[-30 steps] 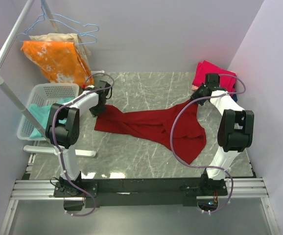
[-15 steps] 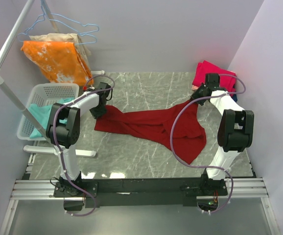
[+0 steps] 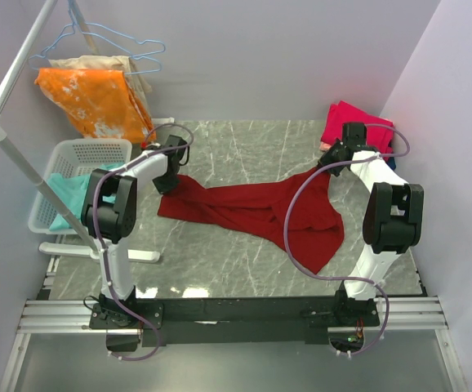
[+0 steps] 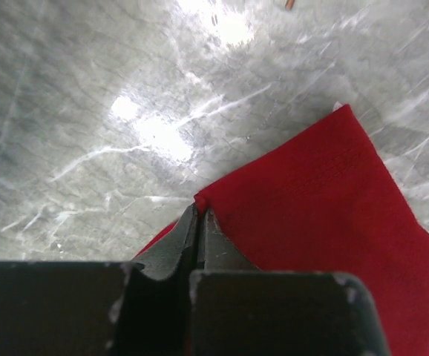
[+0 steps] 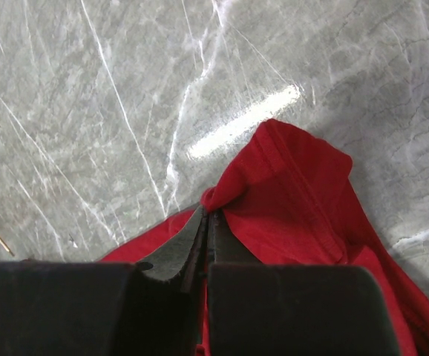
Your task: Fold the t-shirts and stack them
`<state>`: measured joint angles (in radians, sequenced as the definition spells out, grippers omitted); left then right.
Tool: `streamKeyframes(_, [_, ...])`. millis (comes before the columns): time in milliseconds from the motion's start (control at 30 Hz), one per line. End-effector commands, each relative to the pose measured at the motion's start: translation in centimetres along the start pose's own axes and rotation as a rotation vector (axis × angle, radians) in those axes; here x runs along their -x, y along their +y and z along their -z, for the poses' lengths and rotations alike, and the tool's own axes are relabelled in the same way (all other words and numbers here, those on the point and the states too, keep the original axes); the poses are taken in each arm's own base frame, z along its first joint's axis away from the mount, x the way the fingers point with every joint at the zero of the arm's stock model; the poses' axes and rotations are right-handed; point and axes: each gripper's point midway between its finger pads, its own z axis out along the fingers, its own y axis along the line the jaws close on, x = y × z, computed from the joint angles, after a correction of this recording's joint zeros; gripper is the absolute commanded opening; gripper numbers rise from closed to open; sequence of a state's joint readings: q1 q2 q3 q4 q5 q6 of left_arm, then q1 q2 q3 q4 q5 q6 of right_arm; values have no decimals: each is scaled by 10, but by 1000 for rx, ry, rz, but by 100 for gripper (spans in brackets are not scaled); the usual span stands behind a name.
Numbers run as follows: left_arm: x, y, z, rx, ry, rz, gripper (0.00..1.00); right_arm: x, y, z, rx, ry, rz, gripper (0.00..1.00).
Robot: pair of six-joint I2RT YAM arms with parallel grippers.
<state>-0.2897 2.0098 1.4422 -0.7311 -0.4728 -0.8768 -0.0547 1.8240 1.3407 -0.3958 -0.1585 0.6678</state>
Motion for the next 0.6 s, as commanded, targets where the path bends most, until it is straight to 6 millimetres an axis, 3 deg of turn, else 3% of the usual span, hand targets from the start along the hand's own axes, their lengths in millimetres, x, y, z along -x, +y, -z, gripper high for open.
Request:
streamKeyframes(0, [34,0,24,7,-98,22,1,3,8,5,16,-16,19,0])
streamKeyframes(333, [75,16,72,27,-238,47,1,3,9,7,24,-16,16,0])
streamKeyframes(467, [76,18,75,35,-249,41,1,2,9,7,27,-14,10,0])
streamKeyframes(567, [74,19,73,38,-247,29,10,0,10,8,32,-14,14,0])
